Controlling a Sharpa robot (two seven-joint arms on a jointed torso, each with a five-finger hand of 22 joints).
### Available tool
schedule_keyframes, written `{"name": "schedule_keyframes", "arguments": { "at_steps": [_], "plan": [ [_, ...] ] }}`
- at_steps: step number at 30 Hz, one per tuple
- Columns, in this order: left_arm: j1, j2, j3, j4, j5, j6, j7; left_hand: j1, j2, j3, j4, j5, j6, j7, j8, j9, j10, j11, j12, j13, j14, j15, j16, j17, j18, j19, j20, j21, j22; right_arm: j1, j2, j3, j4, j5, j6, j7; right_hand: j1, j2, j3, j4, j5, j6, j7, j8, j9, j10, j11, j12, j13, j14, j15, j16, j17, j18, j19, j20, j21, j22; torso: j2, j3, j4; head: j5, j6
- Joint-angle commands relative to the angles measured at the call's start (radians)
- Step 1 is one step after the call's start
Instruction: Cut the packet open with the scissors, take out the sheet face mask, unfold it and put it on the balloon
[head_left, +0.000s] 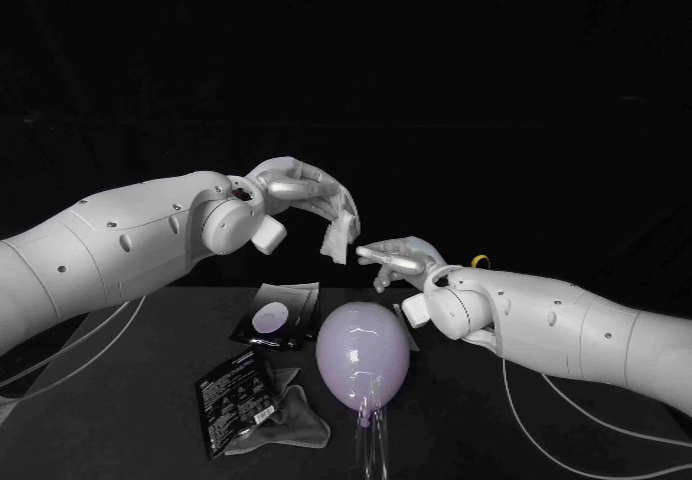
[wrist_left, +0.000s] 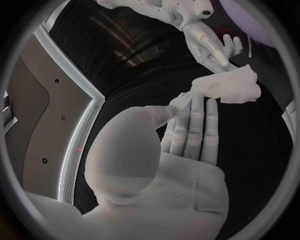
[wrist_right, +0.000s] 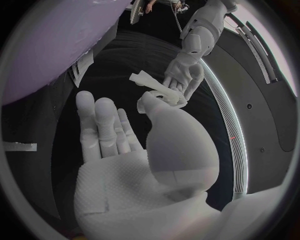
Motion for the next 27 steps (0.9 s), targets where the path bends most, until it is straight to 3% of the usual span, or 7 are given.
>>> {"name": "schedule_keyframes", "arguments": {
  "at_steps": [1, 6, 10, 18, 27],
  "plan": [
    [0.003, 0.000, 0.002, 0.008, 0.014, 0.018, 0.008, -0.011, 0.000, 0.004, 0.000, 0.005, -0.004, 0.001, 0.006, 0.212, 0.008, 0.001, -0.002, 0.001, -0.007, 0.000, 0.005, 0.002, -0.021, -0.007, 0.000, 0.011, 0.005, -0.003, 0.011, 0.001, -0.017, 0.060, 0.099, 0.025, 0.042, 0.015, 0.002, -0.022, 0.001, -0.015, -0.015, -0.009, -0.003, -0.019, -0.006, 0.000, 0.000, -0.020, -0.014, 0.007, -0.008, 0.020, -0.021, -0.011, -0.026, -0.007, 0.000, 0.0003, -0.0003, -0.001, -0.001],
    [0.003, -0.004, 0.002, 0.018, 0.014, 0.022, 0.011, -0.012, 0.000, 0.003, 0.000, 0.005, -0.005, 0.001, 0.006, 0.213, 0.008, 0.001, -0.003, 0.001, -0.008, 0.000, 0.006, 0.003, -0.022, -0.010, 0.000, 0.015, 0.008, -0.006, 0.020, 0.001, -0.031, 0.064, 0.163, 0.035, 0.070, 0.024, 0.000, -0.039, 0.001, -0.018, -0.021, -0.011, -0.004, -0.029, -0.012, 0.001, 0.000, -0.032, -0.024, 0.013, -0.016, 0.021, -0.032, -0.021, -0.041, -0.010, 0.000, 0.0007, 0.0001, -0.005, 0.000],
    [0.003, -0.005, 0.003, 0.022, 0.014, 0.024, 0.012, -0.013, 0.000, 0.003, 0.000, 0.005, -0.005, 0.001, 0.006, 0.214, 0.008, 0.001, -0.003, 0.001, -0.009, 0.000, 0.007, 0.004, -0.022, -0.013, 0.000, 0.021, 0.013, -0.006, 0.019, 0.001, -0.027, 0.061, 0.184, 0.051, 0.087, 0.025, -0.004, -0.053, 0.001, -0.024, -0.031, -0.015, -0.005, -0.041, -0.022, 0.001, 0.000, -0.040, -0.032, 0.017, -0.023, 0.021, -0.036, -0.027, -0.044, -0.010, 0.000, 0.0010, -0.0017, -0.007, 0.000],
    [0.003, -0.007, 0.003, 0.031, 0.013, 0.032, 0.011, -0.013, 0.000, 0.003, -0.001, 0.005, -0.005, 0.001, 0.005, 0.216, 0.008, 0.001, -0.003, 0.001, -0.010, 0.000, 0.009, 0.005, -0.022, -0.016, -0.001, 0.027, 0.019, -0.007, 0.018, 0.002, -0.027, 0.065, 0.198, 0.071, 0.149, 0.039, 0.019, -0.106, 0.002, -0.025, -0.050, -0.016, -0.005, -0.047, -0.040, 0.002, 0.001, -0.052, -0.045, 0.027, -0.036, 0.020, -0.040, -0.040, -0.045, -0.005, -0.001, 0.0019, -0.0006, -0.013, 0.001],
    [0.003, -0.009, 0.003, 0.037, 0.019, 0.046, 0.009, -0.014, 0.001, 0.003, -0.001, 0.005, -0.006, 0.001, 0.005, 0.219, 0.009, 0.001, -0.002, 0.001, -0.011, -0.001, 0.012, 0.007, -0.023, -0.022, -0.001, 0.037, 0.027, -0.007, 0.014, 0.005, -0.022, 0.072, 0.212, 0.079, 0.156, 0.041, 0.026, -0.121, 0.002, -0.028, -0.052, -0.018, -0.007, -0.051, -0.042, 0.002, 0.000, -0.054, -0.048, 0.033, -0.042, 0.018, -0.037, -0.044, -0.038, 0.000, -0.001, 0.0009, -0.0015, -0.022, -0.004]
  ]
}}
